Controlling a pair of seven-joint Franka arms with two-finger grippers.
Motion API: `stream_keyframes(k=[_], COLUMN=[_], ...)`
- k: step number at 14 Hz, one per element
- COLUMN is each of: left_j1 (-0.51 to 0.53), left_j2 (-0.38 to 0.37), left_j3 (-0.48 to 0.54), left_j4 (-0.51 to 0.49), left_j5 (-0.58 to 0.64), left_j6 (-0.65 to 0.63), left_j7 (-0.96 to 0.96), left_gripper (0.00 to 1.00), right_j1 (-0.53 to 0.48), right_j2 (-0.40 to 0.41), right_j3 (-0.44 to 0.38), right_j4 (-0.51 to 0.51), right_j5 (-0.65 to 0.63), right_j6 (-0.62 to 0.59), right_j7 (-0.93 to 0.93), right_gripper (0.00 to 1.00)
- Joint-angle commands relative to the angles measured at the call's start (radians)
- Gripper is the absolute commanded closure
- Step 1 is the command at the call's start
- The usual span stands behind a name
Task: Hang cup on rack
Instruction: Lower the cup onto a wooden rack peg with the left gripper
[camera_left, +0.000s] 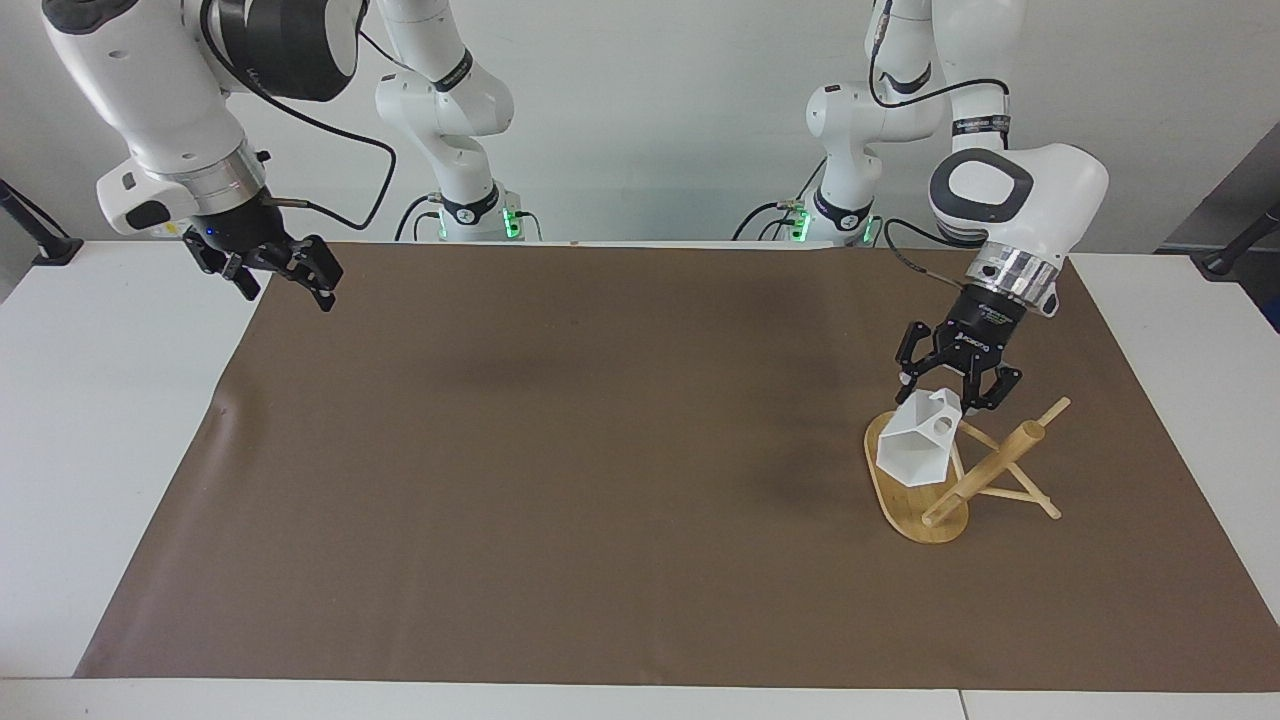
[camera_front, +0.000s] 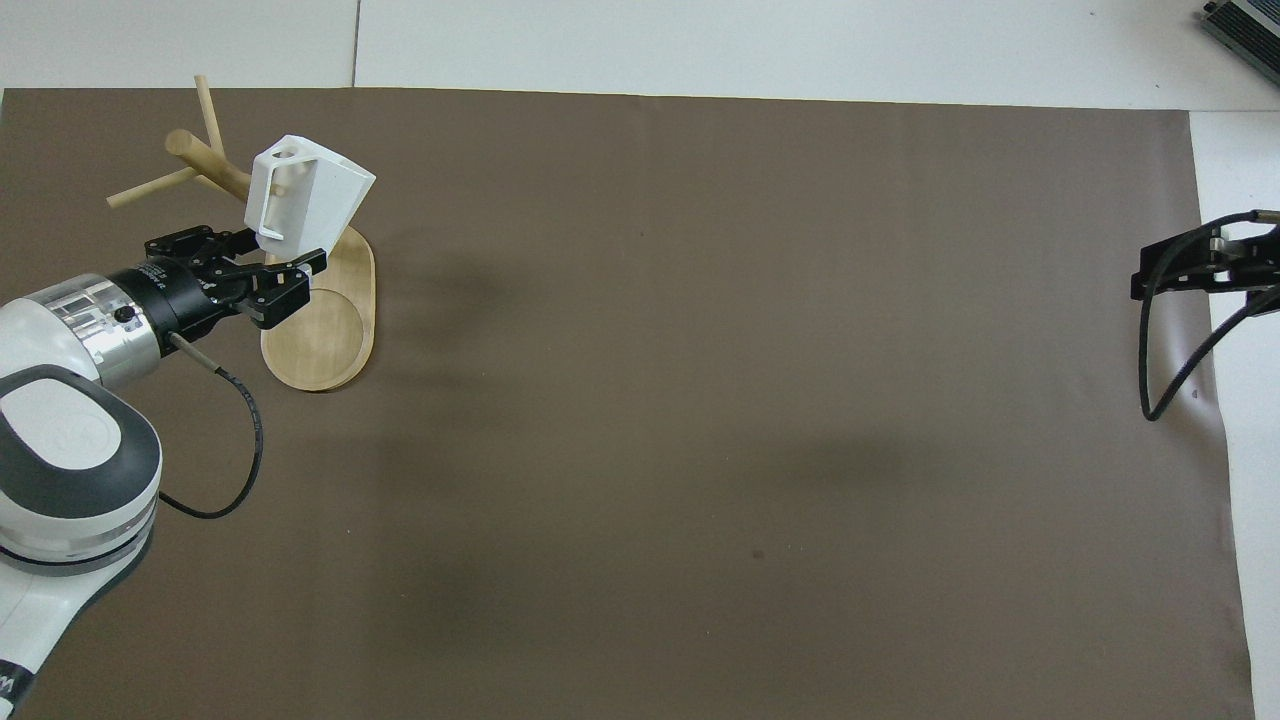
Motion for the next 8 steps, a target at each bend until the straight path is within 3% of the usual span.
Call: stream_keyframes(k=[1, 8], left_j1=[0.003, 0.001], left_j2=[0.020, 0.027], left_j3=[-0.004, -0.004], left_j4=[0.002, 0.001], left_j5=[0.011, 0.011], left_j6=[0.036, 0.073], left_j7=[-0.039, -0.068], left_gripper=[1.00, 1.00], right_j1=[0.000, 0.000], right_j2=[-0.011, -0.015], right_j3=[-0.001, 0.002], right_j4=[-0.001, -0.004], right_j5=[0.013, 0.013], right_j6=[0.003, 0.003], right_j7=[0.013, 0.013], right_gripper=[0.00, 0.00])
